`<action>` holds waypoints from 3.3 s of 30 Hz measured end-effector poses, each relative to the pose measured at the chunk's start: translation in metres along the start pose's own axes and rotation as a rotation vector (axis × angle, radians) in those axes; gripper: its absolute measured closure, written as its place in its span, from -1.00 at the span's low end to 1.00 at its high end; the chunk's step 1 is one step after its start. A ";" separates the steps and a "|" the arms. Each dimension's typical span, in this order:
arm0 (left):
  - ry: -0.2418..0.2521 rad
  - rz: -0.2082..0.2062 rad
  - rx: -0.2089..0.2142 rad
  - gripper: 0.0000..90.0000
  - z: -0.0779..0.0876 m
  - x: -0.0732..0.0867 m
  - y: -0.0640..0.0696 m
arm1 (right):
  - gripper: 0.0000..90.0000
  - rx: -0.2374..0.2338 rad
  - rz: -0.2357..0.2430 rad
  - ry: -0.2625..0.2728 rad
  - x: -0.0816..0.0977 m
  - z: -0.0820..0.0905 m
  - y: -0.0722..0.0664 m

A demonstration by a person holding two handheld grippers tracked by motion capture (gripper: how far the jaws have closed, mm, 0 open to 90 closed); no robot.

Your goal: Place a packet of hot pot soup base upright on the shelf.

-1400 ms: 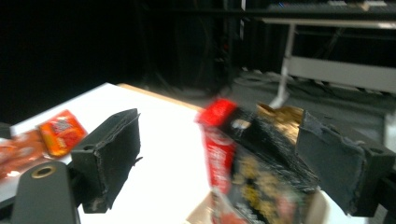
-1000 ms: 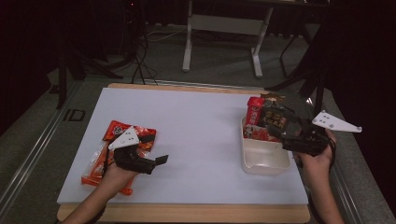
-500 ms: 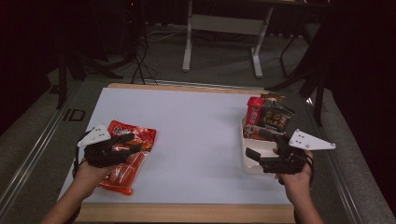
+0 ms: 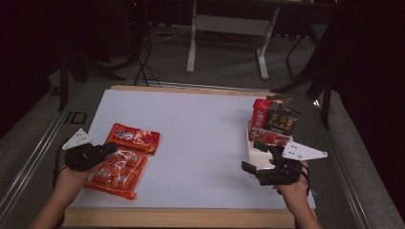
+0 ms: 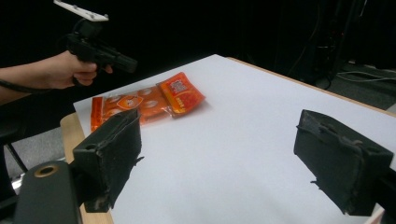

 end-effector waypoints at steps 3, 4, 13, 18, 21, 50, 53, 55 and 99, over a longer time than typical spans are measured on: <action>-0.016 0.031 -0.014 0.97 -0.002 0.006 -0.010 | -0.67 0.001 0.002 0.001 0.000 0.000 0.000; -0.047 0.035 -0.040 0.98 -0.005 0.012 -0.017 | -0.67 -0.005 0.002 0.003 0.000 -0.001 -0.001; -0.165 0.031 -0.095 1.00 -0.003 0.037 -0.031 | -0.67 -0.002 0.007 -0.010 0.003 -0.003 -0.001; -0.248 0.032 -0.110 0.99 0.002 0.055 -0.037 | -0.67 -0.001 0.017 -0.017 0.003 -0.003 -0.001; -0.264 0.035 -0.114 0.99 0.005 0.061 -0.038 | -0.67 0.000 0.016 -0.018 0.004 -0.004 -0.001; -0.315 0.005 0.022 1.00 -0.036 0.045 0.013 | -0.67 -0.010 0.006 -0.029 0.005 -0.007 -0.001; -0.320 -0.006 0.039 1.00 -0.046 0.040 0.021 | -0.67 -0.009 0.006 -0.028 0.005 -0.007 0.000; -0.321 -0.014 0.047 1.00 -0.050 0.038 0.024 | -0.67 -0.008 0.005 -0.028 0.006 -0.007 0.000; -0.301 -0.108 0.118 1.00 -0.135 -0.007 0.065 | -0.67 -0.016 -0.004 -0.039 0.011 -0.006 0.002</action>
Point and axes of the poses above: each handheld gripper's, and its own axes: z roughly backward along the jaws, x roughly out of its underside, y roughly to its right, the point moved 2 cm from there along -z, roughly forward along the jaws, and after that the axes turned 3 degrees about x, right-handed, at the moved point
